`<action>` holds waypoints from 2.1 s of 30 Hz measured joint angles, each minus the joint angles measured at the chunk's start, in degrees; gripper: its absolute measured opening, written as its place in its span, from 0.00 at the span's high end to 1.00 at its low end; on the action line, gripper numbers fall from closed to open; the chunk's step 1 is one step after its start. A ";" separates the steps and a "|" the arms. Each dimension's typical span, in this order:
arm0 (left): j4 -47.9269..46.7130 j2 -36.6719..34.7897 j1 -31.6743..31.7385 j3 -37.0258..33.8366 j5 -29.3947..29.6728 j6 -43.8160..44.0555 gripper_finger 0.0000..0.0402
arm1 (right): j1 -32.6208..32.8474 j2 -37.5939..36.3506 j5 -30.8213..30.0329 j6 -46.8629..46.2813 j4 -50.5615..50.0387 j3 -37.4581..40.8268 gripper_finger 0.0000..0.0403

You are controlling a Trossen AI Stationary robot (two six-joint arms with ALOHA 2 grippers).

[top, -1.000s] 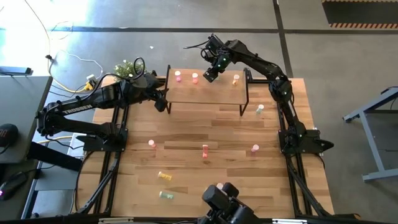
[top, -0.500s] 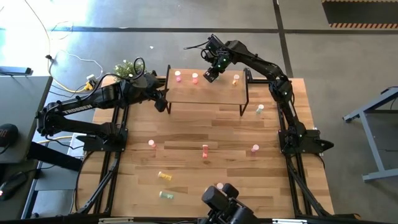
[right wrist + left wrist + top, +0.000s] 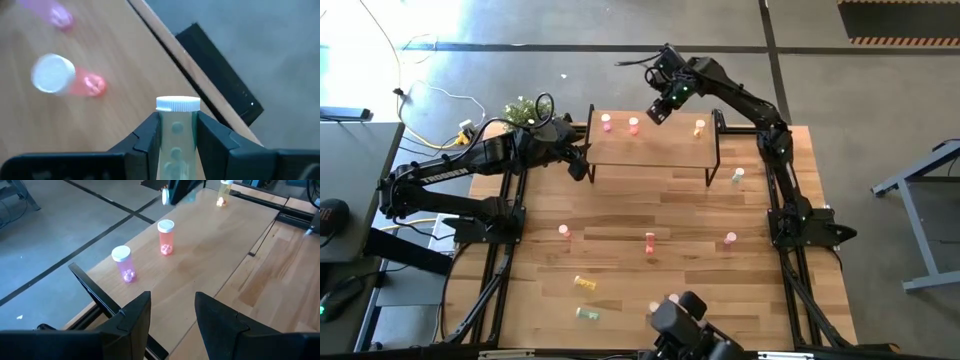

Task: Pick and place medicine bottles onto shelf by color
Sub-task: Put the top blue pill bottle on the shelf

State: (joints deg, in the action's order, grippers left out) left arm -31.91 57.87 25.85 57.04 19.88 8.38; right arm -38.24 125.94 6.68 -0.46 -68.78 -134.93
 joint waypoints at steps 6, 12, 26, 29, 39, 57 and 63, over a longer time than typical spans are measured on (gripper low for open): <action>0.93 0.00 0.00 0.00 -2.73 0.01 0.64 | 0.72 -3.03 0.63 -2.75 1.68 0.04 0.76; 3.48 0.00 0.00 0.00 -8.86 0.00 0.65 | 3.71 -7.01 1.02 -6.07 3.45 0.04 0.77; 9.31 0.00 0.04 0.00 -28.36 1.95 0.53 | 17.68 -13.48 0.67 -14.44 14.03 -0.01 0.77; 12.09 0.00 0.04 0.00 -33.53 2.45 0.47 | 21.16 -13.83 0.66 -16.21 18.06 -0.01 0.77; 23.25 0.00 0.00 0.02 -41.87 3.97 0.44 | 29.61 -13.93 0.22 -16.44 29.57 -0.01 0.77; 43.66 0.00 -0.07 0.07 -44.45 10.96 0.44 | 32.41 -13.93 -1.58 -15.57 37.77 -0.01 0.77; 44.23 0.00 -0.07 0.07 -41.12 10.97 0.48 | 32.41 -13.93 -3.00 -14.59 37.84 -0.01 0.77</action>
State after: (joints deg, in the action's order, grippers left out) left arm 12.32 57.87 25.78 57.10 -21.24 19.35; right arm -5.82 112.01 3.69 -15.05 -30.94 -134.93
